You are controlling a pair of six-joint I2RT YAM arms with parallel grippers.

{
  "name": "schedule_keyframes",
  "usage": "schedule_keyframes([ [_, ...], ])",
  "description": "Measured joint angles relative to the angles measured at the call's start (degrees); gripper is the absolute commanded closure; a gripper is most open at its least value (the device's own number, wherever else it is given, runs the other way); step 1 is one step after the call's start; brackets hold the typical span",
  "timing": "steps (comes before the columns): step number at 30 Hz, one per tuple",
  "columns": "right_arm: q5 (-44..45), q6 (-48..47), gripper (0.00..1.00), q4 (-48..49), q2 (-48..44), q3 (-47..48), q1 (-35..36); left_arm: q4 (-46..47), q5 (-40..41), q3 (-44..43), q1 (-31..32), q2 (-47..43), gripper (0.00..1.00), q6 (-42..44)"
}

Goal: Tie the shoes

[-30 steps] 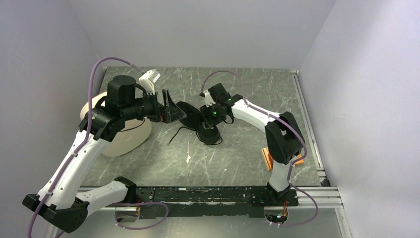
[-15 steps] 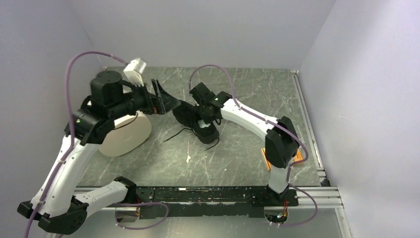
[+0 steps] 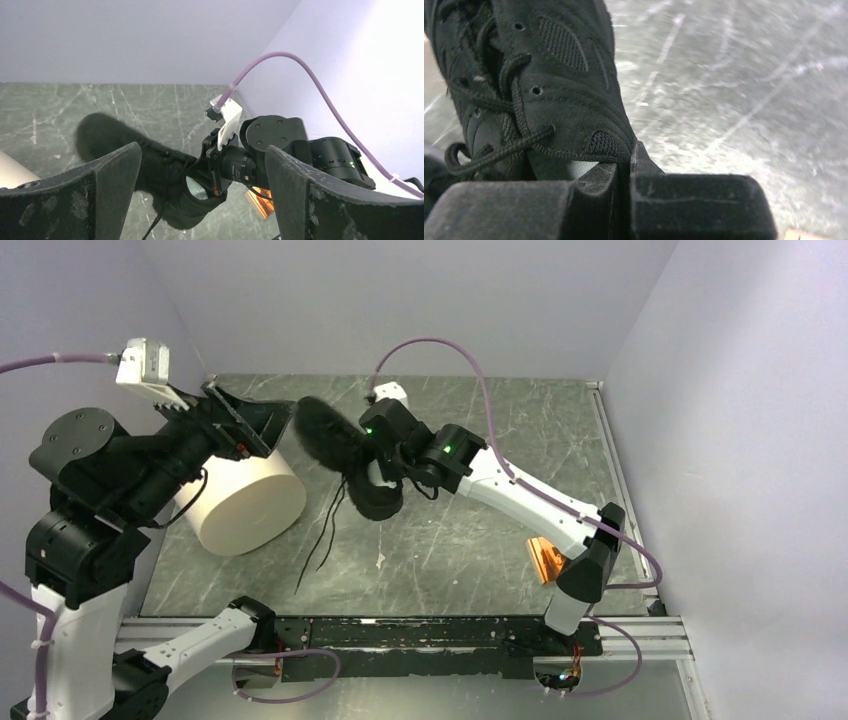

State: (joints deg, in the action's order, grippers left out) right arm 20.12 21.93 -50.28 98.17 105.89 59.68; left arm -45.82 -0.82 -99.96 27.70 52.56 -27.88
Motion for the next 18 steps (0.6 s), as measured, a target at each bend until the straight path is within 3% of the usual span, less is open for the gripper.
schedule_keyframes([
  [3,5.4,4.8,1.0,0.3,-0.5,-5.9,-3.1,-0.8,1.0,-1.2,0.0,1.7,0.02,1.1],
  [11,11.8,17.0,1.0,4.5,-4.3,-38.8,-7.7,-1.2,-3.1,7.5,0.0,3.5,0.02,-0.9],
  [13,11.7,17.6,0.88,6.3,-5.1,-44.5,-7.8,-1.0,-5.7,10.1,0.0,4.5,0.02,-1.0],
  [16,11.4,17.3,0.58,9.5,-7.9,-46.7,-8.0,-0.5,-9.8,16.8,0.0,5.2,0.02,-1.0],
  [18,10.8,16.7,0.49,11.1,-9.6,-46.7,-8.0,0.9,-12.3,23.8,0.0,5.2,0.02,-1.6],
])
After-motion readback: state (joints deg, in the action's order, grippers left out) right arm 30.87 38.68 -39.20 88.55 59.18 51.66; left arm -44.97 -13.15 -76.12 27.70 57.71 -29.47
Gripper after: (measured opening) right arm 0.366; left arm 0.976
